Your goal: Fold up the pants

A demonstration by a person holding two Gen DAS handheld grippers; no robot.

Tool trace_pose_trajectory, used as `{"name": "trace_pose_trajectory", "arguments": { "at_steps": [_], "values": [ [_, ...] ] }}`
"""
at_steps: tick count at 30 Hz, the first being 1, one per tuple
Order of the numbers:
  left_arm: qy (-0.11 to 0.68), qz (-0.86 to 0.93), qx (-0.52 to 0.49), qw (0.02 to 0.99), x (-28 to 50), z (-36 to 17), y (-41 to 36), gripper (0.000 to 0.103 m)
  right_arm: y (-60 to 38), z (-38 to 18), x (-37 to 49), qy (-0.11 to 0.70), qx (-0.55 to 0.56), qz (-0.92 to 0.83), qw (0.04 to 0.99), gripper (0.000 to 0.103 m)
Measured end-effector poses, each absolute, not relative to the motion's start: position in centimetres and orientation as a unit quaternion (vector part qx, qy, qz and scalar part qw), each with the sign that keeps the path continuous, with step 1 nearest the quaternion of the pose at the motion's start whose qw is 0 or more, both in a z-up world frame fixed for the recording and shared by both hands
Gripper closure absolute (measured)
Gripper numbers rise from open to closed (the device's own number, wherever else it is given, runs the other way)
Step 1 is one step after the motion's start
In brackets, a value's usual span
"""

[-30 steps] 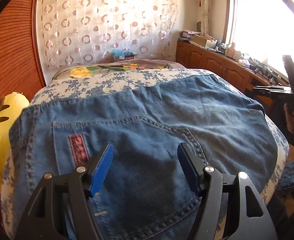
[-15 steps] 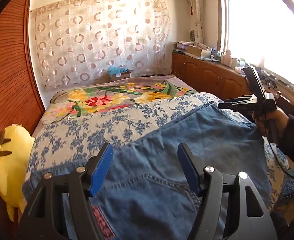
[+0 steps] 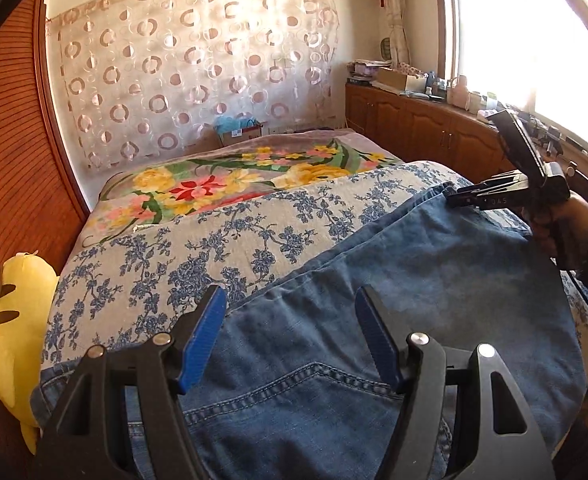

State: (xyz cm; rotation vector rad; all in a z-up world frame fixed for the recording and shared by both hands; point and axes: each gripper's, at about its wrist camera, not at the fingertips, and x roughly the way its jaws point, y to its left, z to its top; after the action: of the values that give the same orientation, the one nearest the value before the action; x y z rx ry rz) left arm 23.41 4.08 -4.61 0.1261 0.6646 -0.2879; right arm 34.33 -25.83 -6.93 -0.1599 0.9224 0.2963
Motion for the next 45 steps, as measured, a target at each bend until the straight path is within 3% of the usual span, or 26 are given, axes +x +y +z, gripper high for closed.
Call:
{"name": "trace_pose_trajectory", "arguments": {
  "at_steps": [1,3,6,20,28,31,37,42,45],
  "values": [
    [0.326,-0.139,0.062,0.933,23.5,-4.8,4.1,0.036,-25.8,-6.9,34.2,0.441,-0.081,0.139,0.883,0.076],
    [0.331,-0.134,0.061,0.932,23.5,-5.2,4.2,0.036,-25.8,-6.4,33.6,0.429,-0.091,0.140,0.888,0.095],
    [0.334,-0.133,0.058,0.932,23.5,-5.8,4.3,0.036,-25.9,-5.2,32.6,0.403,-0.096,0.142,0.899,0.103],
    [0.317,-0.131,0.046,0.938,22.8,-4.8,5.0,0.036,-25.1,-0.7,33.4,0.314,-0.127,0.081,0.937,0.103],
    [0.325,-0.131,0.023,0.936,22.3,-5.0,6.4,0.035,-24.8,-3.7,35.6,0.383,-0.121,0.062,0.914,0.103],
    [0.330,-0.136,0.021,0.934,22.1,-5.2,6.3,0.029,-25.3,-4.0,34.4,0.389,-0.109,0.076,0.912,0.091],
    [0.338,-0.133,0.025,0.931,21.8,-5.4,5.6,0.028,-24.6,-3.7,29.4,0.380,-0.092,0.139,0.910,0.077],
    [0.337,-0.139,0.033,0.931,20.9,-5.5,4.5,0.028,-23.4,-4.4,25.0,0.379,-0.082,0.168,0.906,0.057],
    [0.342,-0.152,0.033,0.927,20.2,-5.7,3.7,0.028,-23.0,-4.8,22.8,0.380,-0.068,0.176,0.906,0.054]
  ]
}}
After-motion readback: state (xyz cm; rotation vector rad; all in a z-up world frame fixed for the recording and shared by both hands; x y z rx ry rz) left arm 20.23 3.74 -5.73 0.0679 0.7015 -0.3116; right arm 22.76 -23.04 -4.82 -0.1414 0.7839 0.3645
